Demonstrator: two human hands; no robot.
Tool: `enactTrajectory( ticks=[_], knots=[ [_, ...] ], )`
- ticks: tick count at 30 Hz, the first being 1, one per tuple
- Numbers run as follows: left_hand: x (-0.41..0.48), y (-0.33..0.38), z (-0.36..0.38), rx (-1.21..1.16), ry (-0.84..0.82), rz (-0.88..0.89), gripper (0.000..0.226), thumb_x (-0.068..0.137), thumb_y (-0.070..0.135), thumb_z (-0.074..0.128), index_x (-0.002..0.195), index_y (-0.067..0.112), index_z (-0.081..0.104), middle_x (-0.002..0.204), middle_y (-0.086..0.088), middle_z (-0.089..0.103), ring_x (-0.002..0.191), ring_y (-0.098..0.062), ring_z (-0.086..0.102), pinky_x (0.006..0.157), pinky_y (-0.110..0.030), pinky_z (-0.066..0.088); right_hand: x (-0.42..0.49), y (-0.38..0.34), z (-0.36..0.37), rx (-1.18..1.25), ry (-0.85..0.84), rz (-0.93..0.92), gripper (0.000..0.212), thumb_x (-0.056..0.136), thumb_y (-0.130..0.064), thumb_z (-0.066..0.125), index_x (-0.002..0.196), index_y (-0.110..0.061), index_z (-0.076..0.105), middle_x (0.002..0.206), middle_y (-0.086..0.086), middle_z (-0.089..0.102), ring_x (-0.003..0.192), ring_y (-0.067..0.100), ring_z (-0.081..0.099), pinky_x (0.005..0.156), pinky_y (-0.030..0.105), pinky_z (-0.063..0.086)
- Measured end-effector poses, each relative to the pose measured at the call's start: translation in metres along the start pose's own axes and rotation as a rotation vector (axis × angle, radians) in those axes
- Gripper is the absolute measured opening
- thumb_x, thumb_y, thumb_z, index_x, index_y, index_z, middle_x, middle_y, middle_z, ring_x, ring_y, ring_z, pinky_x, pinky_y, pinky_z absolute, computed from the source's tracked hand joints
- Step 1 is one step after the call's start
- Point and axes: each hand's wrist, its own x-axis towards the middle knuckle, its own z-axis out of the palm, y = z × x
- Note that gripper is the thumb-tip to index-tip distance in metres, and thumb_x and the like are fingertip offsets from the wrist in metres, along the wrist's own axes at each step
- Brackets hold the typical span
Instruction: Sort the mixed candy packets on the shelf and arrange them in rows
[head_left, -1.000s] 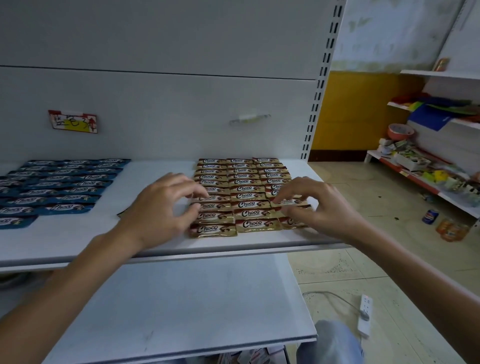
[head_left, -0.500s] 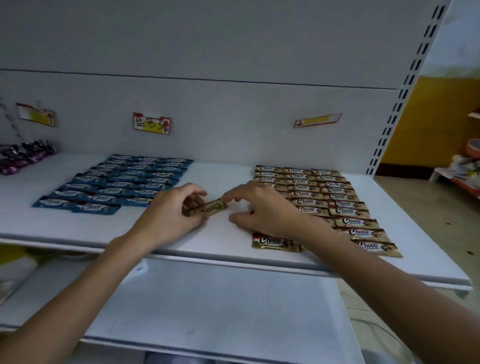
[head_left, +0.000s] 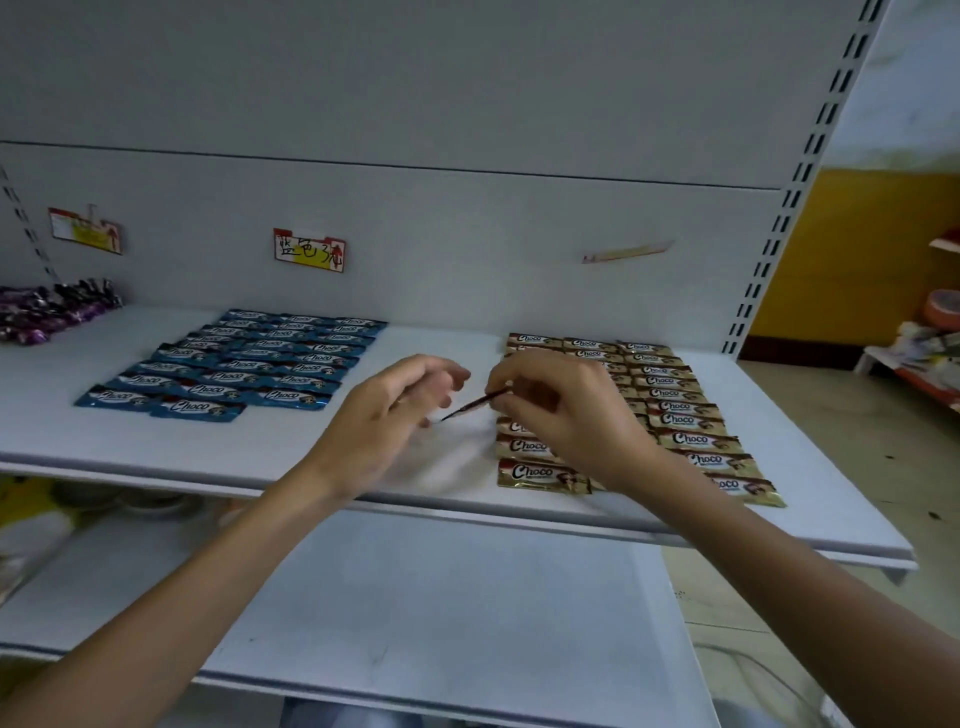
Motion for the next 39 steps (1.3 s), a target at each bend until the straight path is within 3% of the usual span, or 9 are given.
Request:
enactTrajectory(
  ticks=[2, 5, 9, 15, 19, 24, 27, 31, 39],
  knots=[
    [-0.003, 0.001, 0.007, 0.009, -0.040, 0.044, 0.042, 0.080, 0.054, 0.037, 0.096, 0.027, 0.065, 0.096, 0.015, 0.065, 0.093, -0.004, 0.059, 0.077, -0.015, 0.045, -0.014, -0.002, -0.014, 0.054, -0.019, 0.060, 0.009, 0.082, -0.008, 0.066, 0.088, -0.015, 0.067, 0.062, -0.010, 0.058, 0.059, 0.003, 0.053, 0.057, 0.008, 0.038],
    [-0.012, 0.003, 0.021, 0.264, -0.113, 0.212, 0.029, 0.081, 0.041, 0.044, 0.087, 0.026, 0.068, 0.089, 0.015, 0.065, 0.091, -0.002, 0.057, 0.078, -0.013, 0.040, -0.031, 0.001, -0.031, 0.155, -0.038, 0.145, 0.016, 0.079, -0.002, 0.062, 0.085, -0.016, 0.066, 0.072, -0.006, 0.066, 0.066, 0.005, 0.061, 0.062, 0.013, 0.047],
    [-0.016, -0.001, 0.032, 0.448, -0.218, 0.318, 0.028, 0.082, 0.037, 0.045, 0.093, 0.026, 0.069, 0.094, 0.018, 0.061, 0.094, -0.004, 0.051, 0.082, -0.022, 0.040, -0.048, 0.001, -0.043, 0.220, -0.076, 0.204, 0.005, 0.080, -0.013, 0.061, 0.083, -0.016, 0.063, 0.076, -0.006, 0.065, 0.069, 0.004, 0.060, 0.060, 0.020, 0.050],
    [-0.016, -0.006, 0.032, 0.543, -0.218, 0.379, 0.034, 0.083, 0.039, 0.042, 0.098, 0.025, 0.070, 0.098, 0.013, 0.060, 0.095, -0.006, 0.049, 0.080, -0.035, 0.047, -0.055, 0.004, -0.045, 0.142, -0.105, 0.188, 0.029, 0.078, 0.004, 0.064, 0.092, -0.021, 0.063, 0.087, 0.001, 0.065, 0.078, 0.007, 0.061, 0.071, 0.032, 0.053],
    [-0.016, -0.005, 0.033, 0.491, -0.169, 0.365, 0.038, 0.084, 0.043, 0.042, 0.103, 0.023, 0.069, 0.101, 0.012, 0.060, 0.098, -0.003, 0.049, 0.084, -0.023, 0.042, -0.054, 0.005, -0.045, 0.222, -0.103, 0.271, 0.035, 0.079, 0.001, 0.066, 0.100, -0.025, 0.057, 0.080, -0.007, 0.066, 0.077, 0.006, 0.063, 0.071, 0.034, 0.055],
    [-0.010, 0.002, 0.034, 0.395, -0.070, 0.331, 0.037, 0.084, 0.045, 0.048, 0.116, 0.030, 0.057, 0.103, 0.017, 0.055, 0.096, 0.010, 0.048, 0.080, -0.004, 0.033, -0.048, 0.000, -0.039, 0.237, -0.156, 0.240, 0.023, 0.078, 0.003, 0.069, 0.094, -0.012, 0.065, 0.086, -0.007, 0.068, 0.081, 0.001, 0.065, 0.076, 0.031, 0.055],
    [-0.010, -0.002, 0.037, 0.472, -0.078, 0.406, 0.035, 0.082, 0.042, 0.053, 0.114, 0.026, 0.059, 0.103, 0.017, 0.055, 0.096, 0.000, 0.051, 0.082, -0.015, 0.039, -0.048, 0.003, -0.033, 0.121, -0.215, 0.169, 0.019, 0.079, -0.003, 0.069, 0.095, -0.014, 0.070, 0.090, -0.009, 0.070, 0.083, -0.002, 0.064, 0.074, 0.025, 0.052],
    [-0.015, -0.011, 0.038, 0.561, -0.099, 0.445, 0.030, 0.082, 0.040, 0.054, 0.096, 0.018, 0.067, 0.093, 0.008, 0.064, 0.088, -0.008, 0.052, 0.076, -0.025, 0.041, -0.054, 0.008, -0.025, -0.046, -0.160, 0.008, 0.014, 0.077, -0.016, 0.068, 0.090, -0.017, 0.075, 0.087, -0.010, 0.069, 0.082, -0.003, 0.056, 0.073, 0.007, 0.039],
    [-0.019, -0.008, 0.039, 0.610, -0.060, 0.496, 0.026, 0.080, 0.041, 0.056, 0.076, 0.018, 0.066, 0.078, 0.007, 0.061, 0.077, -0.008, 0.048, 0.068, -0.022, 0.037, -0.065, 0.011, -0.026, -0.090, -0.138, -0.003, 0.027, 0.077, -0.042, 0.058, 0.088, -0.023, 0.075, 0.086, -0.011, 0.063, 0.088, 0.000, 0.051, 0.073, 0.013, 0.040]
  ],
)
